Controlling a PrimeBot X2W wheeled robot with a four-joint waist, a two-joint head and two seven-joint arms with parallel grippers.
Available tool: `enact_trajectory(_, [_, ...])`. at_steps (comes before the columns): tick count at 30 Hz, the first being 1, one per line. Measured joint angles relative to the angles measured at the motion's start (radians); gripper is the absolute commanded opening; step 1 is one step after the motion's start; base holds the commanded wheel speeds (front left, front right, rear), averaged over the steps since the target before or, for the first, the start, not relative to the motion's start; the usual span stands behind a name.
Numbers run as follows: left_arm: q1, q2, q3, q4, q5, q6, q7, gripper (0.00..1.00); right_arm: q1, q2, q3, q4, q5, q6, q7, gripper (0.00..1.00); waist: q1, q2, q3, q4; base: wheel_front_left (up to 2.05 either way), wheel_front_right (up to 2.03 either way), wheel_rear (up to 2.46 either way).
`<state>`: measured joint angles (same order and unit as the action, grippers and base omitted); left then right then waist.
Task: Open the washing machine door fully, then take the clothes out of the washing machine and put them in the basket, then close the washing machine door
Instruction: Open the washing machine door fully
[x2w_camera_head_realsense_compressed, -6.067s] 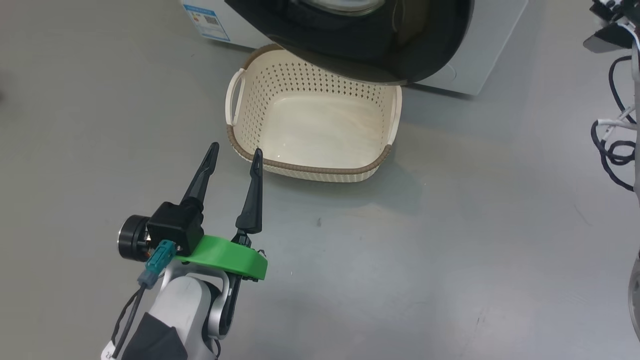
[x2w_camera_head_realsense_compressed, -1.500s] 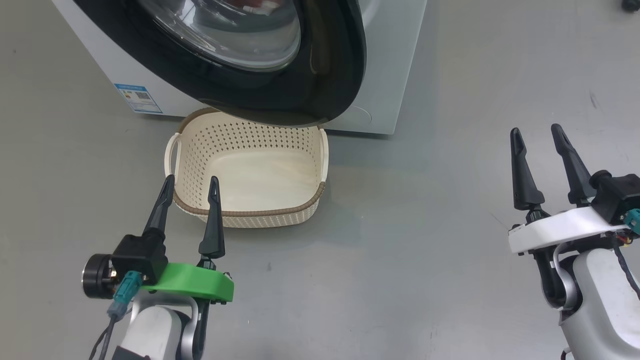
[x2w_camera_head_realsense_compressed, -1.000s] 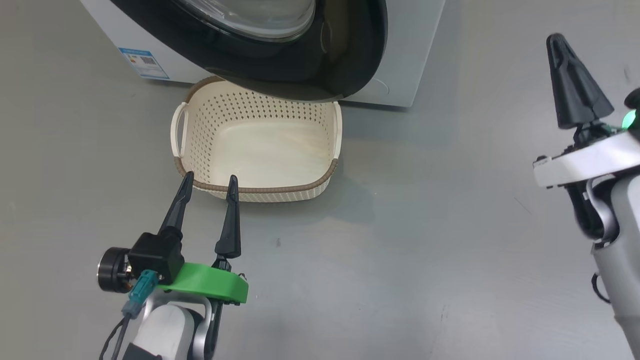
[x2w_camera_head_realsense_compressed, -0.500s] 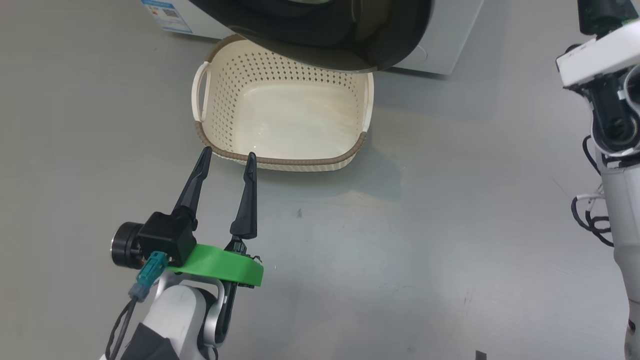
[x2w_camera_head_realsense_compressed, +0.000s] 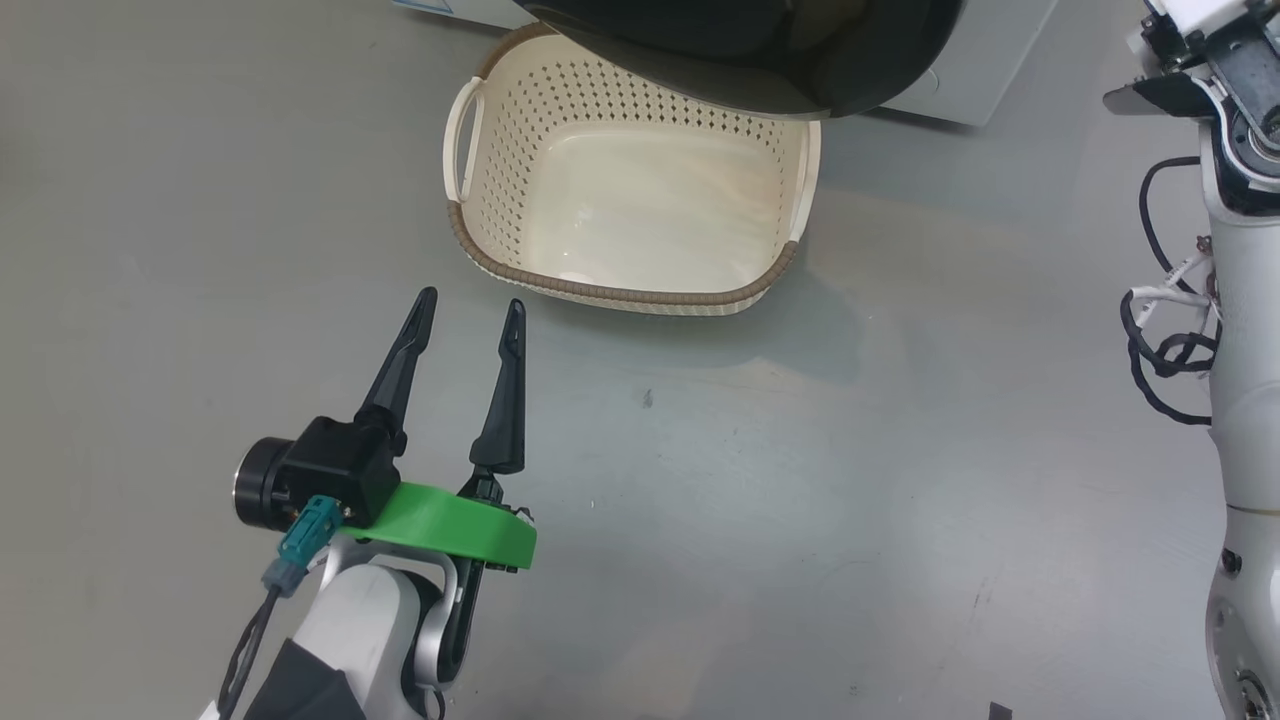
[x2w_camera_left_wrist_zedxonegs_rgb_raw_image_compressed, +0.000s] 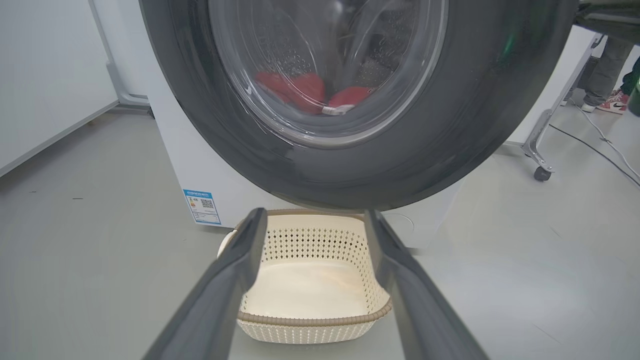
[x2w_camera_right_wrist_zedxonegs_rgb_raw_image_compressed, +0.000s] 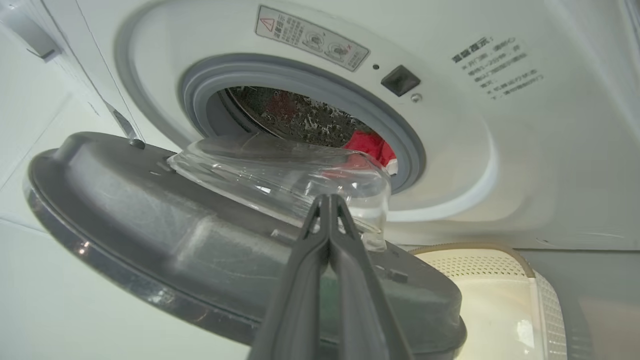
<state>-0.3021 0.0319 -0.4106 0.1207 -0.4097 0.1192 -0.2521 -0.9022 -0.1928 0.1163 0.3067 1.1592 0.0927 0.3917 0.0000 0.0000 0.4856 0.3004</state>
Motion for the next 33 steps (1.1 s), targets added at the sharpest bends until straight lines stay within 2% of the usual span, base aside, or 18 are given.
enact_trajectory(3, [-0.001, -0.001, 0.001, 0.000, -0.001, 0.000, 0.000, 1.00, -0.039, 0.029, -0.014, 0.040, 0.078, -0.039, 0.079, 0.00, 0.0000, 0.0000, 0.003, 0.009, 0.00, 0.00, 0.00])
enact_trajectory(8, [-0.006, -0.001, 0.004, -0.007, -0.004, 0.000, 0.000, 1.00, -0.073, 0.035, -0.042, 0.079, 0.146, -0.101, 0.162, 0.00, 0.0000, 0.0000, 0.005, 0.016, 0.00, 0.00, 0.00])
enact_trajectory(15, [-0.014, -0.001, 0.004, -0.013, -0.004, 0.000, 0.000, 1.00, -0.122, 0.024, -0.054, 0.102, 0.169, -0.153, 0.235, 0.00, 0.0000, 0.0000, 0.009, 0.026, 0.00, 0.00, 0.00])
enact_trajectory(18, [-0.015, -0.001, 0.007, -0.013, -0.004, 0.000, 0.000, 1.00, -0.128, 0.028, -0.060, 0.127, 0.202, -0.185, 0.270, 0.00, 0.0000, 0.0000, 0.011, 0.029, 0.00, 0.00, 0.00])
enact_trajectory(33, [-0.015, -0.001, 0.016, -0.015, -0.004, 0.000, 0.000, 1.00, -0.151, 0.036, -0.061, 0.192, 0.262, -0.211, 0.389, 0.00, 0.0000, 0.0000, 0.014, 0.034, 0.00, 0.00, 0.00])
